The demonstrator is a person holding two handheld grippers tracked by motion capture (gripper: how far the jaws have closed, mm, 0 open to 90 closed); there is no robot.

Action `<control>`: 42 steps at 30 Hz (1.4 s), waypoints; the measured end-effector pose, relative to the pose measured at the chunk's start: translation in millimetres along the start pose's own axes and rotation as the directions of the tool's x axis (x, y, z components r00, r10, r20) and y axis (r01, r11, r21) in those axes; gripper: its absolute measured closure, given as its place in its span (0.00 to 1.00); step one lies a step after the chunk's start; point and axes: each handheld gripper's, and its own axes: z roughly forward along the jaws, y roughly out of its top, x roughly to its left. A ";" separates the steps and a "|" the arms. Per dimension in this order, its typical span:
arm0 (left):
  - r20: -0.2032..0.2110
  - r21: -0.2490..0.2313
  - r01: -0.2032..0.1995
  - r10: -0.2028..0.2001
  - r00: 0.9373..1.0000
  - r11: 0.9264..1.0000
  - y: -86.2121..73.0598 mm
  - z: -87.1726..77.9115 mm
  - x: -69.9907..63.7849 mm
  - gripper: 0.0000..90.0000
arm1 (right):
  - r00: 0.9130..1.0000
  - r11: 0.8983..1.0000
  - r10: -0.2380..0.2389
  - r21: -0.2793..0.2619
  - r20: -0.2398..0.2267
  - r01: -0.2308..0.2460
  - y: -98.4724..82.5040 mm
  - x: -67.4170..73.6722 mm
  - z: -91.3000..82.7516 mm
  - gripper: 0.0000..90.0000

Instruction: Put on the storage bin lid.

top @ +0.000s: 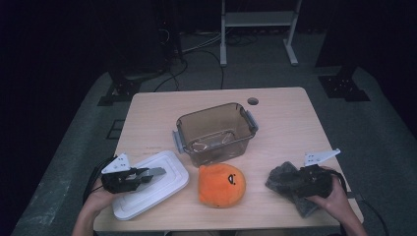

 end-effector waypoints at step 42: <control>0.154 -0.118 -0.114 0.131 0.979 0.986 62.4 16.4 -45.2 0.54 | 1.000 1.000 -0.002 0.007 -0.007 0.002 -0.7 -0.1 2.1 0.42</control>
